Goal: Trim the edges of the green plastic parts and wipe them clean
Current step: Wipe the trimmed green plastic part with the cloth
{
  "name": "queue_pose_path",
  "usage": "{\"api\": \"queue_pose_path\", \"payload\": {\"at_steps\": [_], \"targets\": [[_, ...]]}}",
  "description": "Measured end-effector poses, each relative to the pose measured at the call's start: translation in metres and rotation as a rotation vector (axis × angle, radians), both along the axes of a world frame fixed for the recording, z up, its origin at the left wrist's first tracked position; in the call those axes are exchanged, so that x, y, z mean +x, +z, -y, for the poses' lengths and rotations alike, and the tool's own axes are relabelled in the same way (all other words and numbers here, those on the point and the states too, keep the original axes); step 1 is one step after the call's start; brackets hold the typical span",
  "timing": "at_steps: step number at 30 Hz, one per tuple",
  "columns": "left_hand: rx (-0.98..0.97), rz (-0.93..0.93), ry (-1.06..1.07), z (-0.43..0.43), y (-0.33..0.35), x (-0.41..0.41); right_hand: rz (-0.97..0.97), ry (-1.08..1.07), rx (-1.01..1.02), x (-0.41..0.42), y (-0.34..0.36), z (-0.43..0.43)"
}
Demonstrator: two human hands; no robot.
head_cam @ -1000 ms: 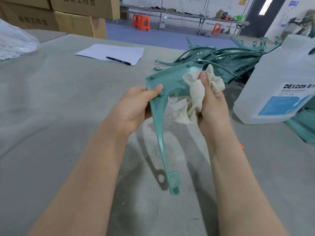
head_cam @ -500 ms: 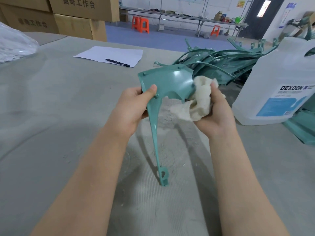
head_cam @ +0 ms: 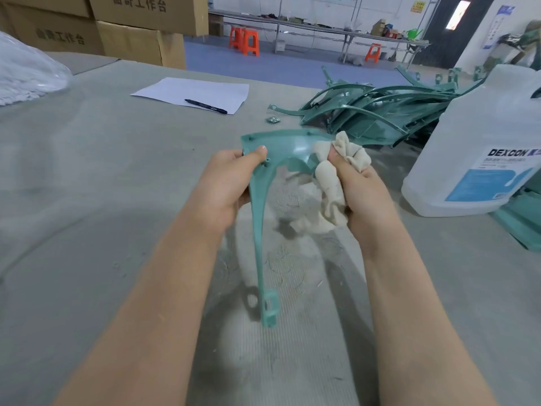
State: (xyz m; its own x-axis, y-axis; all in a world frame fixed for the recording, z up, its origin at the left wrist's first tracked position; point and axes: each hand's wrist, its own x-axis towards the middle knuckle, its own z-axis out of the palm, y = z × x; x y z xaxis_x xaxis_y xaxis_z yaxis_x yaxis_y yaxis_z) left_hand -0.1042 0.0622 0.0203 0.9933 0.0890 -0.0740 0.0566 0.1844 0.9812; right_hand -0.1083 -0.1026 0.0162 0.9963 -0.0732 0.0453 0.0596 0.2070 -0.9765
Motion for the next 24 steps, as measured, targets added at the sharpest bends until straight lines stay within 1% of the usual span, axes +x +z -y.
{"api": "queue_pose_path", "payload": {"at_steps": [2,3,5,6,8,11,15,17,20,22,24], "targets": [[-0.047,-0.028,0.007,0.001,0.000,0.000,-0.028,-0.078,-0.086,0.003,-0.003,-0.004],[-0.064,-0.032,0.011,0.002,0.000,0.000,-0.051,-0.130,-0.056,0.004,-0.003,-0.007],[-0.108,-0.027,0.030,0.003,-0.001,0.001,-0.092,-0.160,0.121,0.005,-0.001,-0.008],[-0.131,-0.020,0.048,0.003,-0.002,0.001,-0.111,-0.129,0.200,0.005,0.000,-0.008],[-0.130,0.003,0.095,0.004,-0.004,0.003,-0.133,-0.001,0.270,0.003,0.002,-0.012],[0.018,0.045,0.146,0.007,-0.009,0.005,-0.086,0.142,0.276,0.000,0.001,-0.025],[0.148,0.080,0.158,0.008,-0.011,0.006,0.047,0.116,0.257,-0.003,0.002,-0.033],[0.152,0.075,0.163,0.010,-0.011,0.006,0.058,0.155,0.300,-0.005,0.004,-0.034],[0.094,0.022,0.162,0.013,-0.011,0.006,0.070,0.259,0.305,-0.008,0.006,-0.035],[0.098,-0.002,0.148,0.011,-0.011,0.006,0.096,0.299,0.235,-0.010,0.004,-0.033],[0.144,-0.008,0.126,0.011,-0.012,0.006,0.126,0.270,0.107,-0.010,0.003,-0.033]]}}
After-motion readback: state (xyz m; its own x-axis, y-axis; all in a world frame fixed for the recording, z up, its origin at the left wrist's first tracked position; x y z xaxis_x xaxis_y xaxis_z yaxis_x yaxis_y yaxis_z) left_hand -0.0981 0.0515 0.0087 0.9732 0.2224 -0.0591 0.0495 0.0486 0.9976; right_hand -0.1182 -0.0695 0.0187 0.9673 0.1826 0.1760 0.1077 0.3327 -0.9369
